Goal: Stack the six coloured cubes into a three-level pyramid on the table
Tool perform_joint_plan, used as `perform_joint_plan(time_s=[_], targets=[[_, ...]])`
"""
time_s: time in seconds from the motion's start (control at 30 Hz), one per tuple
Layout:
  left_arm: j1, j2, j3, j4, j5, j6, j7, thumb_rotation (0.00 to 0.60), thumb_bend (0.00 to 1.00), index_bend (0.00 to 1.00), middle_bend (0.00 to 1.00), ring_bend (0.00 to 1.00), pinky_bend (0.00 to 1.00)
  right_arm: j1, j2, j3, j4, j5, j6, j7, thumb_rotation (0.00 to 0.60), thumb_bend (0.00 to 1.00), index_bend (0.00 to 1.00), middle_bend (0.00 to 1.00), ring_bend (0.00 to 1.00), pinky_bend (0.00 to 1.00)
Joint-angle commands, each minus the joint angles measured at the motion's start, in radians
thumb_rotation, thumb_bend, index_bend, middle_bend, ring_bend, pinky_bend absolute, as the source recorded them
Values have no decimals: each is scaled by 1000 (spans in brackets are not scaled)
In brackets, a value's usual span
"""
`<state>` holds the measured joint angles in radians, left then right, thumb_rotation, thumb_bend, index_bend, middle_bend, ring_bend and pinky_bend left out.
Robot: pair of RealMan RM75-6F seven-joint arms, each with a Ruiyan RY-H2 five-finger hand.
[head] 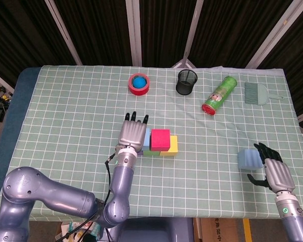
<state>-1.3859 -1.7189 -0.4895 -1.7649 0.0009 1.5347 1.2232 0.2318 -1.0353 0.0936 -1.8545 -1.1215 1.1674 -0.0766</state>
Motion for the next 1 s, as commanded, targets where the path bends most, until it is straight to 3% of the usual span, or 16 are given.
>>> perform_joint_plan(time_s=[0.03, 1.0], targets=[[1, -3, -2, 2, 1, 0, 2, 600, 339, 0, 331, 20, 87, 0, 0, 0, 1, 2, -1, 0, 600, 306, 0, 0, 0, 0], [18, -29, -14, 21, 19, -6, 16, 600, 338, 0, 329, 20, 87, 4, -2, 0, 3, 10, -6, -5, 600, 306, 0, 0, 0, 0]])
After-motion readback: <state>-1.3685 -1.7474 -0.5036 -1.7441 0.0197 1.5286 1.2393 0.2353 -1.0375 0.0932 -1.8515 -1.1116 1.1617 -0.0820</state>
